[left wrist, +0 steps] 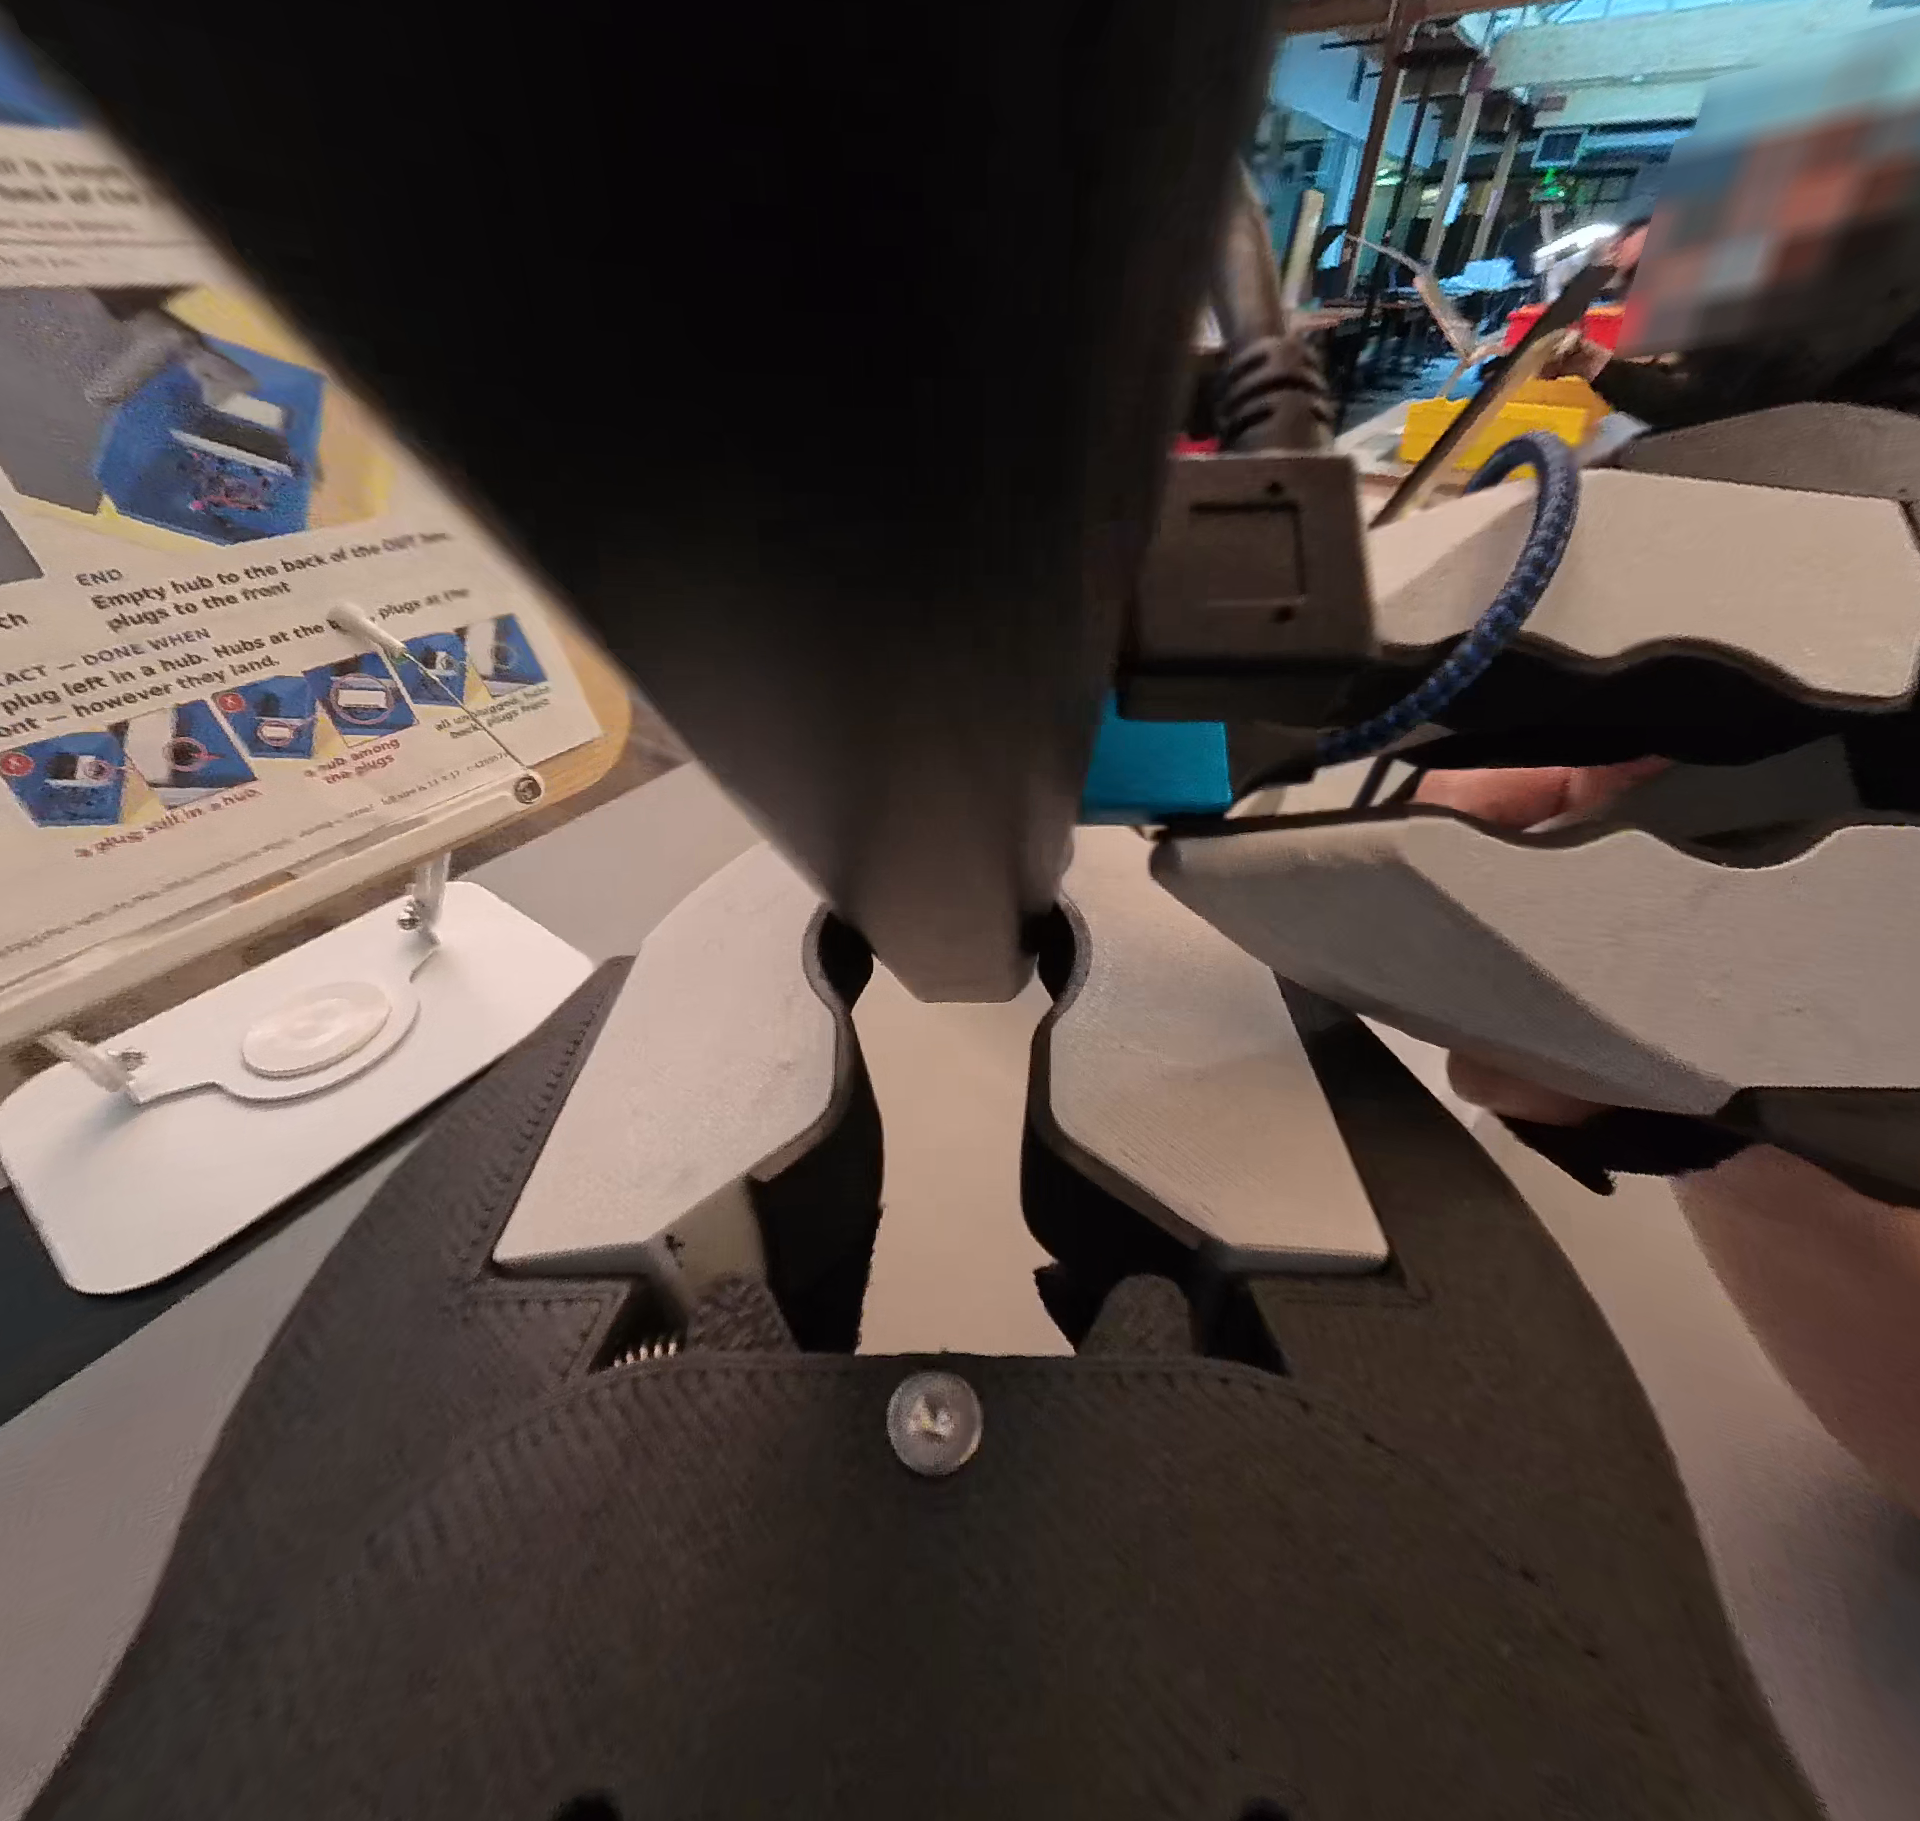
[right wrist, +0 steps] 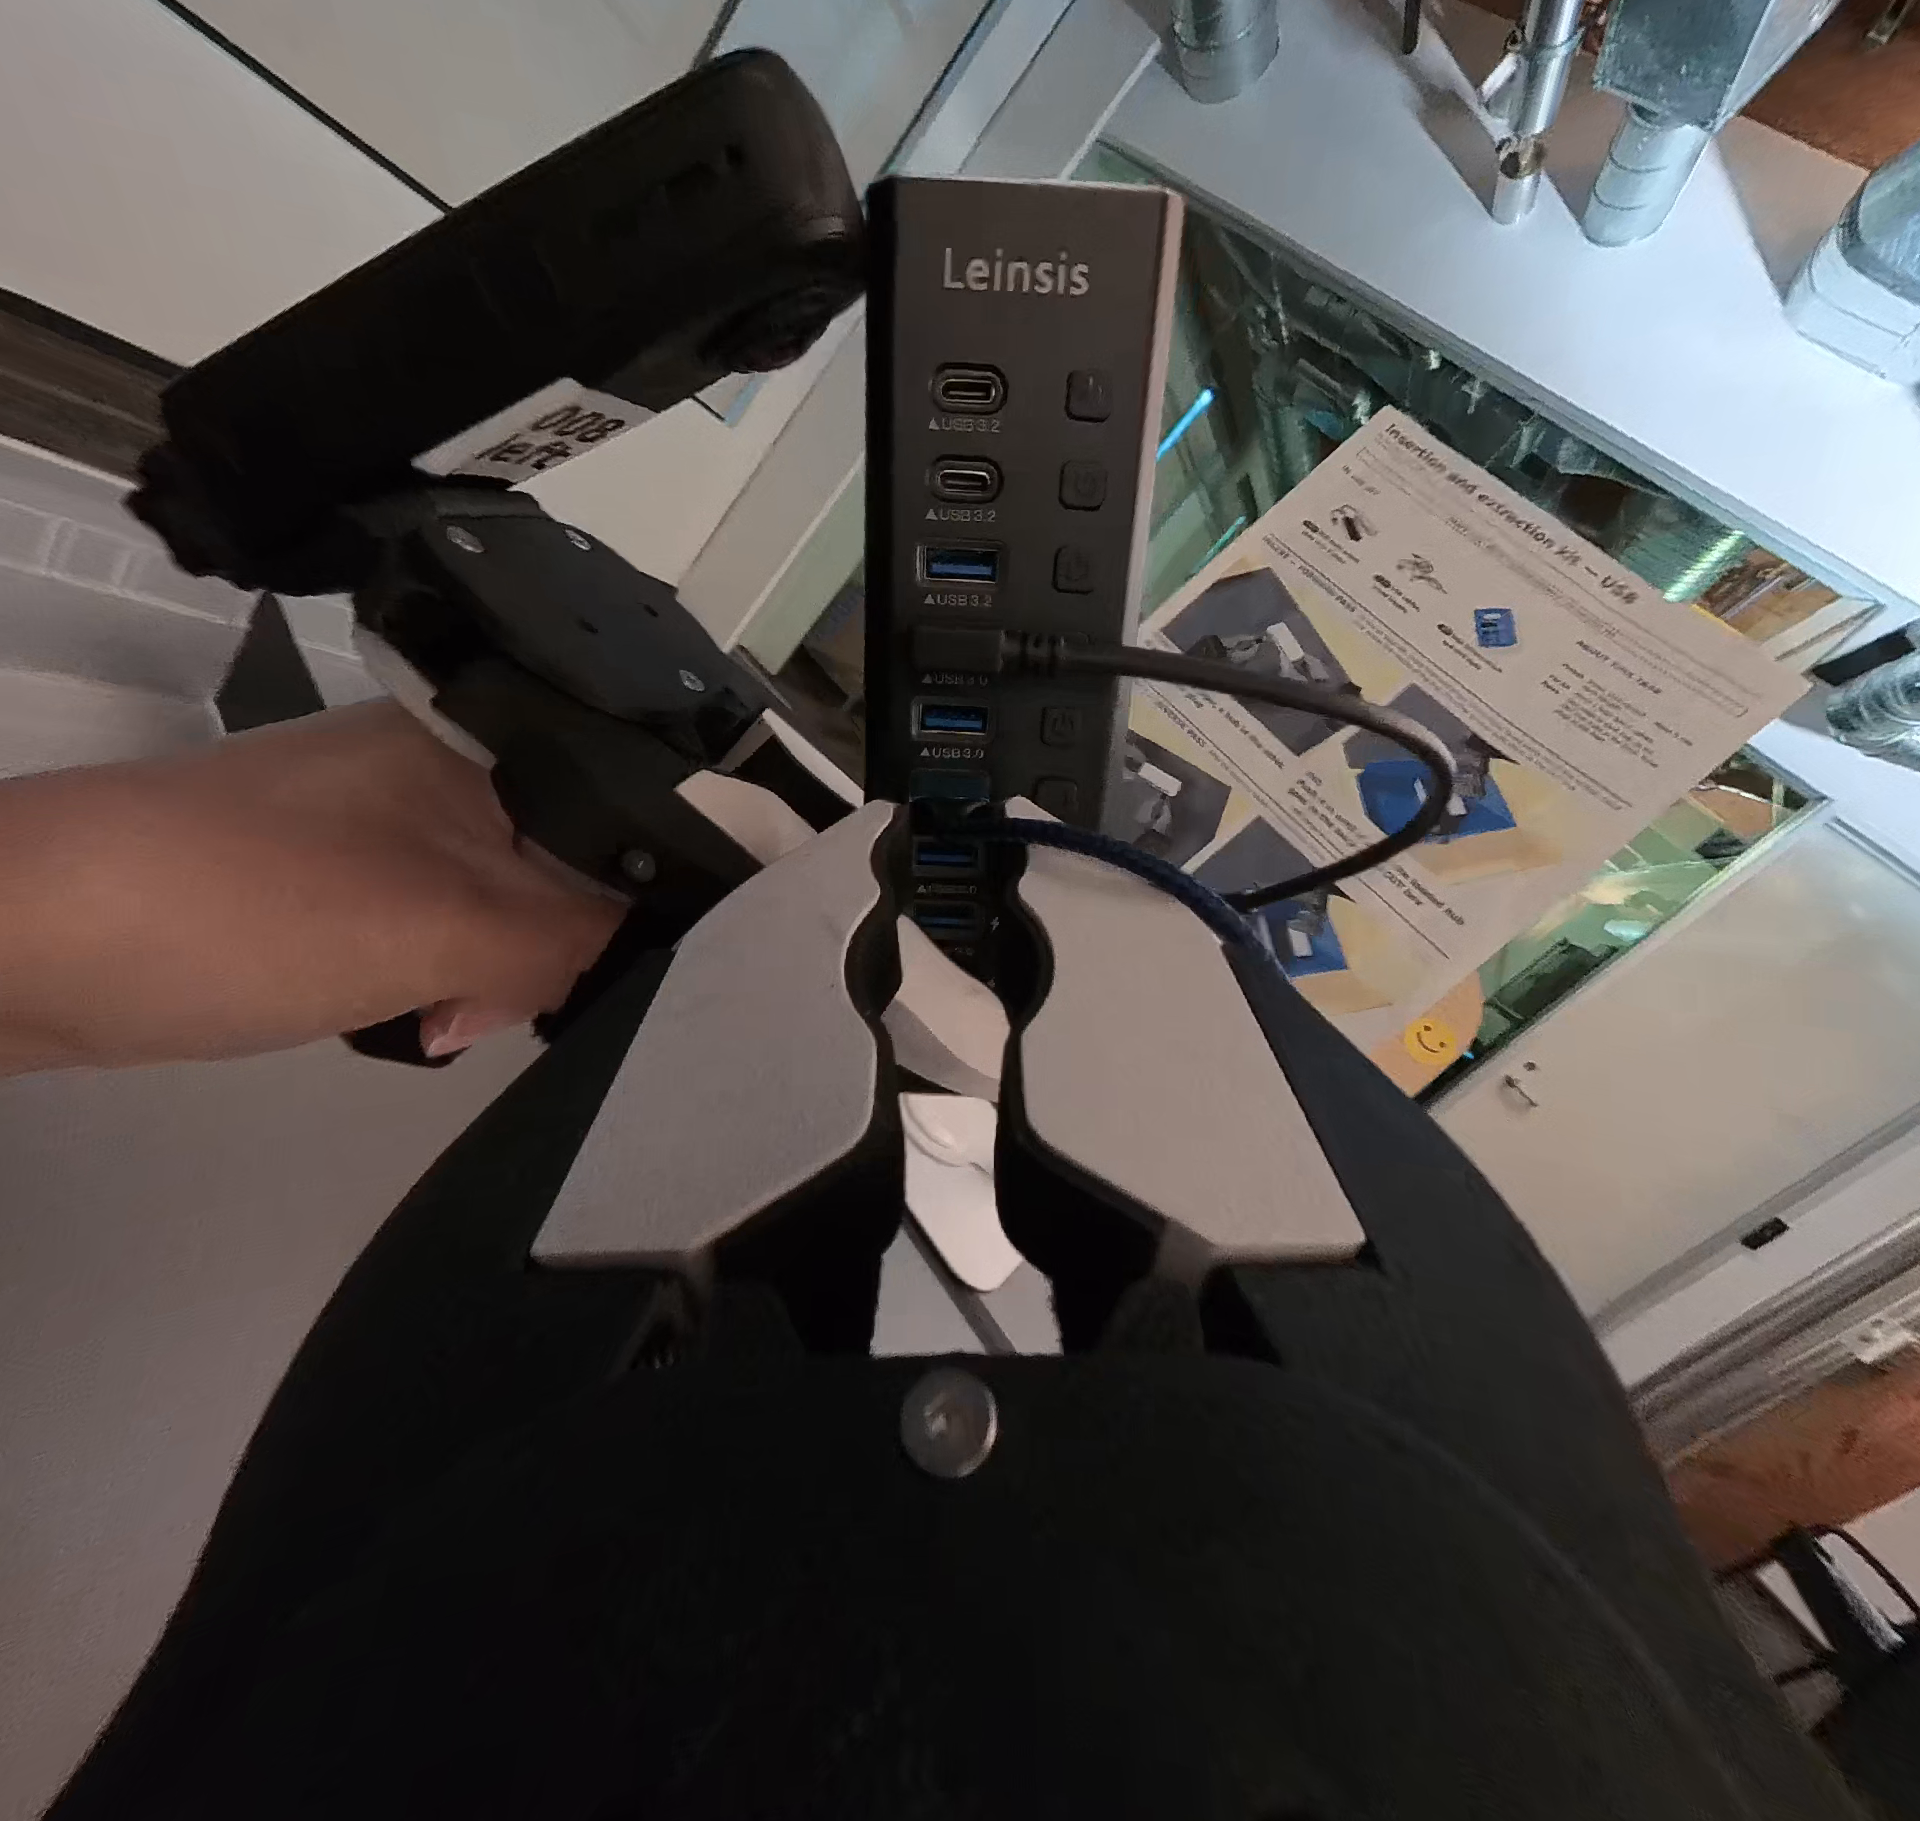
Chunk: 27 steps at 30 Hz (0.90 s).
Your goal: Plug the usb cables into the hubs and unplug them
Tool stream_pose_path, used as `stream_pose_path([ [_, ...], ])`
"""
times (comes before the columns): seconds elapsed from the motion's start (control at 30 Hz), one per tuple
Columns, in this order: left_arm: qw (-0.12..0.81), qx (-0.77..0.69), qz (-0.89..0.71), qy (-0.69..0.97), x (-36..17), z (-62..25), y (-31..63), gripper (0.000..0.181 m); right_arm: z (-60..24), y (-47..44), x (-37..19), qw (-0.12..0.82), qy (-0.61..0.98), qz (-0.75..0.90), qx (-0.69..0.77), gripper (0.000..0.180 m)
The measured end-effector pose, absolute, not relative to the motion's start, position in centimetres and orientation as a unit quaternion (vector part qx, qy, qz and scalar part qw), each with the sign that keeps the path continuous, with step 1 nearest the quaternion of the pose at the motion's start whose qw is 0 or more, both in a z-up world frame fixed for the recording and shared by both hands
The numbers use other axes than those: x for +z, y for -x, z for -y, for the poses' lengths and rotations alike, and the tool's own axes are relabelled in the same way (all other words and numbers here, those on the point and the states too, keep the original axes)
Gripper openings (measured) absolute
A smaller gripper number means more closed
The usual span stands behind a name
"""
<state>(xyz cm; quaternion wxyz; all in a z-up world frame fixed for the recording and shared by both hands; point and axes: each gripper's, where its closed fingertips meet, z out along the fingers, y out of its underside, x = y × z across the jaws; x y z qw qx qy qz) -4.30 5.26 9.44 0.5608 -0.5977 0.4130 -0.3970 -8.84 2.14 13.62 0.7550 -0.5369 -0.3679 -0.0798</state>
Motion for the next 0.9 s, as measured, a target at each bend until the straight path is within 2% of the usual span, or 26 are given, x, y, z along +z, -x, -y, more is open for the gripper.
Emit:
stream_pose_path([
  [0.23,0.532,-0.453,-0.404,0.591,9.9,-6.3,6.6,0.028,0.0,9.7,11.6,0.652,0.605,0.452,-0.063,0.009],
  [0.4,0.472,-0.513,-0.457,0.552,10.0,-3.9,6.7,0.028,5.0,8.7,15.1,0.663,0.591,0.427,0.168,0.009],
  [0.43,0.458,-0.517,-0.470,0.549,9.8,-3.4,6.5,0.028,4.7,7.6,15.5,0.669,0.591,0.407,0.193,0.011],
  [0.53,0.426,-0.502,-0.513,0.550,8.6,-2.1,5.7,0.028,1.9,4.7,14.9,0.672,0.612,0.345,0.235,0.032],
  [0.67,0.410,-0.488,-0.529,0.560,7.7,-1.4,4.8,0.028,1.7,5.0,13.2,0.614,0.607,0.363,0.351,0.057],
  [0.73,0.406,-0.488,-0.522,0.570,7.5,-1.7,4.8,0.028,1.4,3.8,12.9,0.627,0.603,0.365,0.331,0.066],
  [0.9,0.407,-0.502,-0.509,0.568,7.7,-2.3,5.2,0.028,2.8,1.9,10.3,0.616,0.616,0.425,0.246,0.066],
])
